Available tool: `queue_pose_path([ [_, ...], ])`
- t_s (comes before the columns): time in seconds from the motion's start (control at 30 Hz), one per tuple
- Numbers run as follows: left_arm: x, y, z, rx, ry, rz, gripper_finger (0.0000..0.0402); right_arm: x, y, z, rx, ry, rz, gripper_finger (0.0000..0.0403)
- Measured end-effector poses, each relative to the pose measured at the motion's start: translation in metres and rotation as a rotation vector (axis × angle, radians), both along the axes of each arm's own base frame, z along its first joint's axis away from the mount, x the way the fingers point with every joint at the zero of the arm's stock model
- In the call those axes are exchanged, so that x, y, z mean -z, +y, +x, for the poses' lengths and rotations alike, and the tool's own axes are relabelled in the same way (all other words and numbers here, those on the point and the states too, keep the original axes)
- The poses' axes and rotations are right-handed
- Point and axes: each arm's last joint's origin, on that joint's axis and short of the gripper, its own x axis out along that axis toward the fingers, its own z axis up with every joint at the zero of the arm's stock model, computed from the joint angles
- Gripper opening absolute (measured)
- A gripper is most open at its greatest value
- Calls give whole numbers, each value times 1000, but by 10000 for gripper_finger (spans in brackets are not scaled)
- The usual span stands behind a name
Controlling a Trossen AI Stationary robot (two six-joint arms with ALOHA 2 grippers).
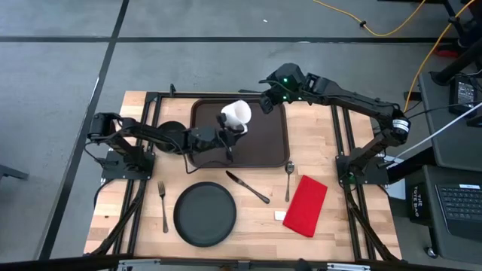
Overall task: Set up tray
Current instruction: Put the white mug on the brown serving tray
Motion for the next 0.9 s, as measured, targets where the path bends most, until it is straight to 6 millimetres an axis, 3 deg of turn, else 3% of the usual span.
queue_pose_path([
  [0.27, -30, 10, -29, 333, -17, -225, 6, 8, 2, -4, 40, 92, -55, 78],
  [0.5, -54, 25, -54, 422, -54, -251, 5, 26, 16, -3, -2, 117, -106, 78],
  [0.77, -60, 43, -71, 635, -54, -332, 5, 49, 40, -23, -33, 63, -145, 30],
  [0.9, -59, 52, -76, 683, -53, -360, 4, 71, 54, -35, -29, 1, -131, 6],
])
